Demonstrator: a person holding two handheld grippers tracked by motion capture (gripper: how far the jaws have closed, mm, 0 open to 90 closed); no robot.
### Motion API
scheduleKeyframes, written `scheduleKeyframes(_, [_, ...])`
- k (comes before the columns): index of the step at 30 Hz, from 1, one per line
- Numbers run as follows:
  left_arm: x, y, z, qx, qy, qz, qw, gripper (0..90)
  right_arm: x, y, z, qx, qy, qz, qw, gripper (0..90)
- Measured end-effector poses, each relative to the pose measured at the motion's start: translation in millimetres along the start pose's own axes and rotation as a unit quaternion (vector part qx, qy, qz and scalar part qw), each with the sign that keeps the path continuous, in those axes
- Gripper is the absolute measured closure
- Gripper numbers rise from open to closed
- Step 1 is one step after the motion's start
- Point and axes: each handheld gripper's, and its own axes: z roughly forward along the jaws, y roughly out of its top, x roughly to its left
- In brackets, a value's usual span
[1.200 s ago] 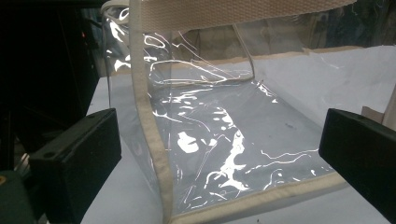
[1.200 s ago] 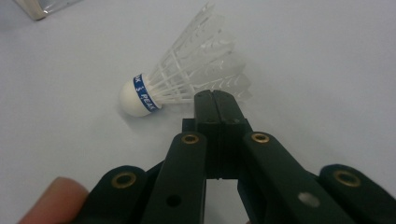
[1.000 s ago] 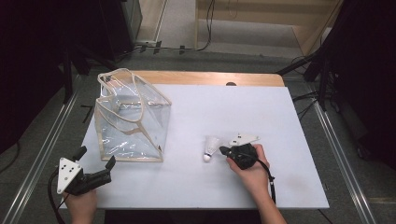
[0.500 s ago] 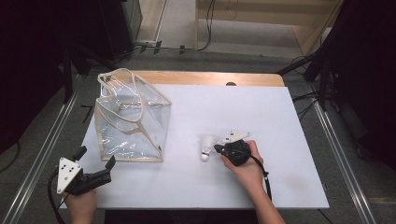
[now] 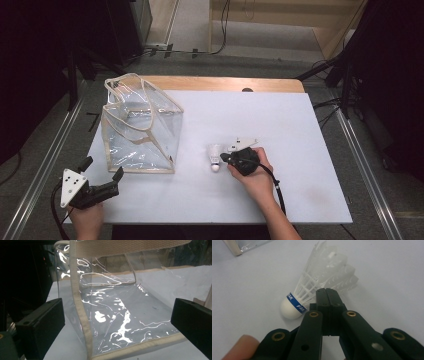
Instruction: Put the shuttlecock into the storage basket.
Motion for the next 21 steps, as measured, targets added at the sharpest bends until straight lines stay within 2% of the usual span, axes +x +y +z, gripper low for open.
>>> scheduleKeyframes(17, [0.1,0.1,0.1,0.000,0.000,0.000,1.0000,0.0,4.8,9.3,-0.8,-0.008,0.005,-0.013,0.9999,87.3])
scheduleKeyframes(21, [0.0,0.1,0.3,0.000,0.000,0.000,1.0000,0.0,4.5,10.8,-11.3,-0.027,0.005,-0.007,0.9996,82.3])
